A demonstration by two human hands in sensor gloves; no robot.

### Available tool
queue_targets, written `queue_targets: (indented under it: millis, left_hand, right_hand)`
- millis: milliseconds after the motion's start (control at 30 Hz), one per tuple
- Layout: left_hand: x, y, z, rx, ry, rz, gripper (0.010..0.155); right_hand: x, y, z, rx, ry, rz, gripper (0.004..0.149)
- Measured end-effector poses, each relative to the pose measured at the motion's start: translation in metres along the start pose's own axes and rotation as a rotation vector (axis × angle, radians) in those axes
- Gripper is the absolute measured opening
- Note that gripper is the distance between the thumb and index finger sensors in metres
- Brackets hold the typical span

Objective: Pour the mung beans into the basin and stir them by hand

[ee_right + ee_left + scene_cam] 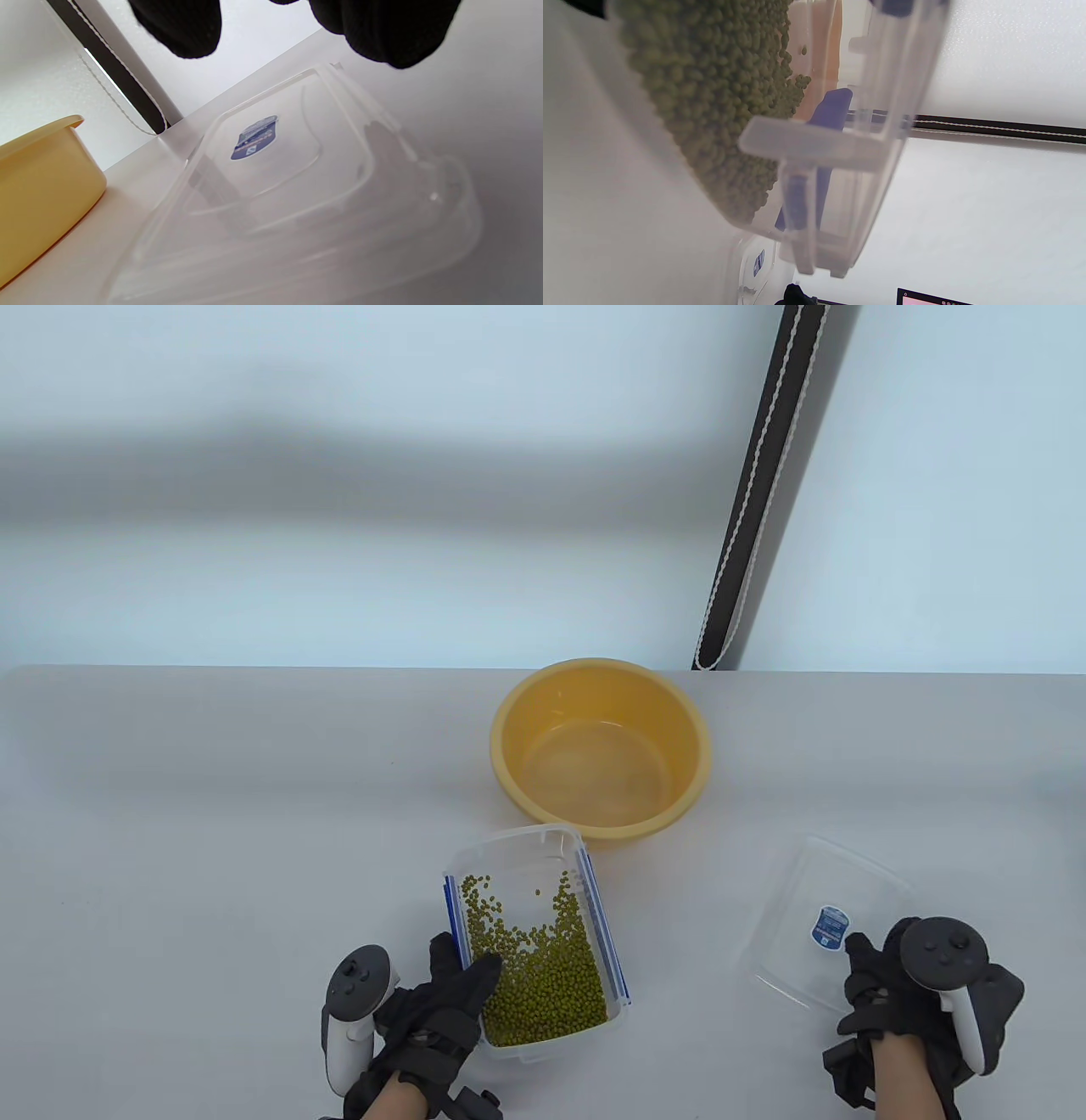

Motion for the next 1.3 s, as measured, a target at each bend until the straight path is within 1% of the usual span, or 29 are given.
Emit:
queue_targets:
  millis: [100, 167, 267, 333, 367, 467, 500, 667, 767, 900, 967, 1067, 1133, 1200, 1267, 1300]
  left_hand:
    - [-0.002, -0.004, 0.01, -0.013, -0.031, -0.015, 0.093]
    - [-0.004, -0.006, 0.021, -0.014, -0.069, -0.023, 0.093]
    - [-0.007, -0.007, 0.038, -0.014, -0.128, -0.024, 0.093]
    - [-0.011, -0.008, 0.053, 0.001, -0.174, -0.028, 0.093]
    - [-0.013, -0.008, 0.058, 0.003, -0.189, -0.029, 0.093]
    - [-0.016, -0.005, 0.074, 0.005, -0.241, -0.024, 0.093]
    - [-0.016, -0.004, 0.077, 0.001, -0.251, -0.02, 0.093]
    - [-0.018, -0.001, 0.087, -0.04, -0.263, -0.017, 0.093]
    - [-0.019, -0.001, 0.088, -0.05, -0.266, -0.02, 0.093]
    - [-0.017, -0.003, 0.087, -0.054, -0.264, -0.026, 0.093]
    - [-0.016, -0.003, 0.088, -0.056, -0.261, -0.029, 0.093]
    - [-0.017, -0.004, 0.09, -0.066, -0.265, -0.036, 0.094]
    - [-0.017, -0.005, 0.093, -0.072, -0.277, -0.04, 0.094]
    - [-0.019, -0.005, 0.098, -0.081, -0.301, -0.046, 0.094]
    - [-0.022, -0.006, 0.103, -0.085, -0.323, -0.054, 0.094]
    - [-0.024, -0.006, 0.106, -0.085, -0.34, -0.063, 0.094]
  right_hand:
    - [-0.005, -0.024, 0.01, 0.047, -0.056, -0.07, 0.072]
    - [-0.007, -0.041, 0.022, 0.108, -0.11, -0.103, 0.071]
    - [-0.005, -0.061, 0.046, 0.156, -0.215, -0.095, 0.071]
    - [0.0, -0.076, 0.069, 0.218, -0.306, -0.068, 0.072]
    - [0.002, -0.08, 0.074, 0.238, -0.327, -0.059, 0.073]
    - [0.013, -0.099, 0.109, 0.347, -0.464, 0.024, 0.075]
    - [0.016, -0.103, 0.119, 0.372, -0.493, 0.054, 0.077]
    - [0.036, -0.116, 0.153, 0.413, -0.488, 0.136, 0.083]
    - [0.043, -0.119, 0.165, 0.433, -0.5, 0.154, 0.087]
    - [0.052, -0.122, 0.181, 0.458, -0.487, 0.174, 0.085]
    - [0.054, -0.124, 0.188, 0.484, -0.487, 0.158, 0.078]
    - [0.053, -0.125, 0.194, 0.652, -0.49, 0.183, 0.062]
    - [0.053, -0.123, 0.193, 0.709, -0.475, 0.184, 0.052]
    - [0.051, -0.118, 0.191, 0.788, -0.481, 0.188, 0.046]
    - [0.047, -0.116, 0.187, 0.884, -0.503, 0.195, 0.044]
    - [0.045, -0.114, 0.182, 0.904, -0.496, 0.201, 0.043]
Point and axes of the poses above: the tracker on the back of each hand, its own y axis roughly to the little-finger side, its own x axis roughly from the wrist to the fingertips, z = x × y, the point moved 5 cm from there along x, roughly from the wrist to the fingertips, and after that the axes turned 14 degrees about x, right-handed, at the moved point
